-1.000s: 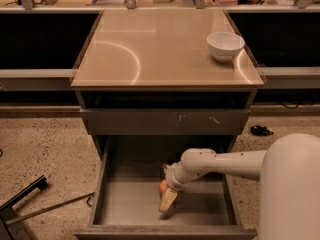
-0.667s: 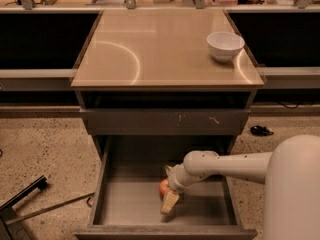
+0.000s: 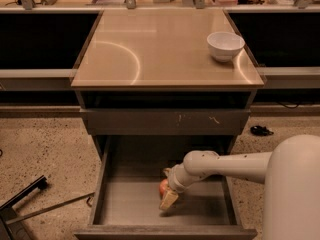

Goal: Pick apple from middle drawer and place on counter

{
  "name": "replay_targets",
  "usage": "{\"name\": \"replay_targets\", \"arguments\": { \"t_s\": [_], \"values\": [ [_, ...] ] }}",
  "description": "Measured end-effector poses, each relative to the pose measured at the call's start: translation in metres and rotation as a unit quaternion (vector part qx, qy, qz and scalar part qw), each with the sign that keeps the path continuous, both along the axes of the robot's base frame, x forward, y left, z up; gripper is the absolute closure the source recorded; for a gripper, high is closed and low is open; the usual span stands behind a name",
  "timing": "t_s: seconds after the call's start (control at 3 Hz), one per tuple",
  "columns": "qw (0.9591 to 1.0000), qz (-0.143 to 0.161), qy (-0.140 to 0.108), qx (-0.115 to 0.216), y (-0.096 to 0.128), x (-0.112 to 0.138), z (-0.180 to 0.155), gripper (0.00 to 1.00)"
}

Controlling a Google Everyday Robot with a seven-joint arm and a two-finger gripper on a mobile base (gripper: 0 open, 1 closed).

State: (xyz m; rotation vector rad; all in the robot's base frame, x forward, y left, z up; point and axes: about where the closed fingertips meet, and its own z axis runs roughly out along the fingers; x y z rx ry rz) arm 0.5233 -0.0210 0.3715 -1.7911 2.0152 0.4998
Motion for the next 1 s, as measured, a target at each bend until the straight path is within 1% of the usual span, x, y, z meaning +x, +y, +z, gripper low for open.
{"name": "replay_targets", "arguments": {
  "t_s": [1.0],
  "values": [
    [1.0000,0.000,0.000,0.000,0.0000,0.0000,0.0000,0.89]
  ]
}}
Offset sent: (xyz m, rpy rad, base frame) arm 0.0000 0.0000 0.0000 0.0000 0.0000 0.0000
